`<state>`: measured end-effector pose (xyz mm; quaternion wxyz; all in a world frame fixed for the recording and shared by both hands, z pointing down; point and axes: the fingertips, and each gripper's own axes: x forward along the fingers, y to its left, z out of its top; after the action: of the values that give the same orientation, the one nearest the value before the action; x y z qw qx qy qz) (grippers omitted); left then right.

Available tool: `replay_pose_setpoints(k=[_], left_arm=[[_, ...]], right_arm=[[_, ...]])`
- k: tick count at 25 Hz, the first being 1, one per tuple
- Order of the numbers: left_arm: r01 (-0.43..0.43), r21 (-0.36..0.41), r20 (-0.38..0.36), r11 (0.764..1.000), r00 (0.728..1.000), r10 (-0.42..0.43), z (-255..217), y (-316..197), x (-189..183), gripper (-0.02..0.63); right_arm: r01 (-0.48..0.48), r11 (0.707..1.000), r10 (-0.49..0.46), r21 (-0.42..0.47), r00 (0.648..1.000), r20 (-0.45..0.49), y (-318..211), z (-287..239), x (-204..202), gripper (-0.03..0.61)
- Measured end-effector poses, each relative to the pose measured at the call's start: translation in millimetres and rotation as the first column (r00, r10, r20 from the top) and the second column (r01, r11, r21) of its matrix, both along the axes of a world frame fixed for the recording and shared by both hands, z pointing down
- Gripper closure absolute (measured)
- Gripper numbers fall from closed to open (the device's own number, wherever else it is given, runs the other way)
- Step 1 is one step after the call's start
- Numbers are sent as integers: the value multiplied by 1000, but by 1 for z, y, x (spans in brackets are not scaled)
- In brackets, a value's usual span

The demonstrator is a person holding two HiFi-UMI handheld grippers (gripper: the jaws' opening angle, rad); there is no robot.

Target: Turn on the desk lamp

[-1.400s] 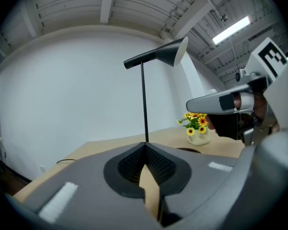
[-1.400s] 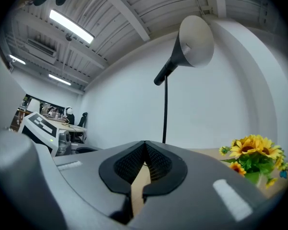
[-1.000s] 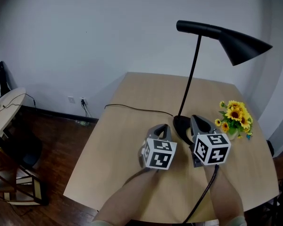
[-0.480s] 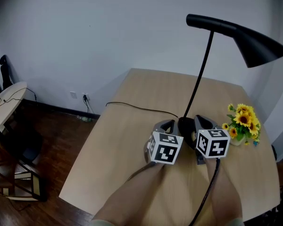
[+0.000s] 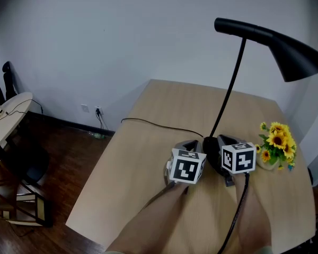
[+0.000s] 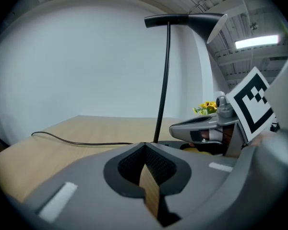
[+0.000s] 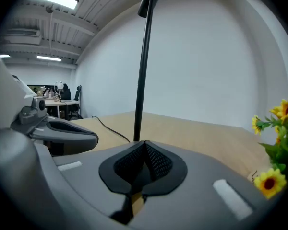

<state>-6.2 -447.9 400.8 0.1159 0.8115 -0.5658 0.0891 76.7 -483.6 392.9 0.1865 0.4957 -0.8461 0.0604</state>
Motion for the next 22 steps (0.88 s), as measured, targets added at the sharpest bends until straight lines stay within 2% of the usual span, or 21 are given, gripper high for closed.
replay_pose_setpoints(k=[3,7,11,14,22], left_arm=[[3,-14,7,1000,1000,-3,1,1,-1,617],[-5,16,7,1000,1000,5,-6,1,0,617],[-4,-11,4,1000,1000,4,0,1,0,617],[-3,-2,4,1000,1000,3,-3,2,0,617],[-7,-2,5,1000,1000,7,-2,2,0,617]], right_arm=[[9,1000,-9,-26,1000,-5,-2,4,-1,580],[14,992,-12,-129,1000,17,-4,19,-3,580],[2,982,2,-187,1000,23,-9,26,-1,580],[9,977,1,-212,999,45,-10,30,-1,580],[1,976,4,-216,1000,23,-10,32,-2,580]])
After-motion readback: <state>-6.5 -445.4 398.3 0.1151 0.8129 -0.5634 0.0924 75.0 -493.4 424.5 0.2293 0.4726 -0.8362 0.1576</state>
